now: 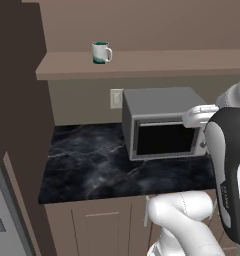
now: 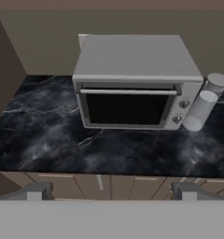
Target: There is a tray on the dining counter. Grab the cup, mug, and pitcher and place them on the tray. The pitcher may be placed next to the tray if it cannot fit the tray.
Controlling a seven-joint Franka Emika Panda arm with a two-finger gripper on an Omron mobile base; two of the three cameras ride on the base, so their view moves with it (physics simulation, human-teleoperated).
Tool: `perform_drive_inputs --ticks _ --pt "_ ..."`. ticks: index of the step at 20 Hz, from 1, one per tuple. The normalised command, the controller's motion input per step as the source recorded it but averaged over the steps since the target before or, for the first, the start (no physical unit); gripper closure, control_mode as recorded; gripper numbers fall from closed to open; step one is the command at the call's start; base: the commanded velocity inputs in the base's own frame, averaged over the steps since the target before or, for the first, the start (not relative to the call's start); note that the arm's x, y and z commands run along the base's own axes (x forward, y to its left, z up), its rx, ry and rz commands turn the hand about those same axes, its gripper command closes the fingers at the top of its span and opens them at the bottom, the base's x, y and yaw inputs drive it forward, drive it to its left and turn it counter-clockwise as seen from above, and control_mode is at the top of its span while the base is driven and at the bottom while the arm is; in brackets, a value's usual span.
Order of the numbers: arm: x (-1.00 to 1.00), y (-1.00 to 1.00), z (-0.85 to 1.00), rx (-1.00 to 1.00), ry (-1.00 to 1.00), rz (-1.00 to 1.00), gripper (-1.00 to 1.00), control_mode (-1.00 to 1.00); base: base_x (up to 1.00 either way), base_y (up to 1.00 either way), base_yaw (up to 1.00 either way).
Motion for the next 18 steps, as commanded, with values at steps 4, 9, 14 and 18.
perform_drive_inputs --ticks 4,9,14,18 --pt "0.0 0.0 0.0 0.0 0.0 0.0 -1.0 1.0 0.02 -0.17 0.0" --pt "0.0 0.0 0.0 0.0 0.0 0.0 -1.0 1.0 0.0 0.0 0.0" --pt "0.0 0.0 0.0 0.0 0.0 0.0 -1.0 -1.0 0.0 0.0 0.0" --pt "-0.06 0.0 0.0 0.0 -0.06 0.0 -1.0 -1.0 0.0 0.0 0.0"
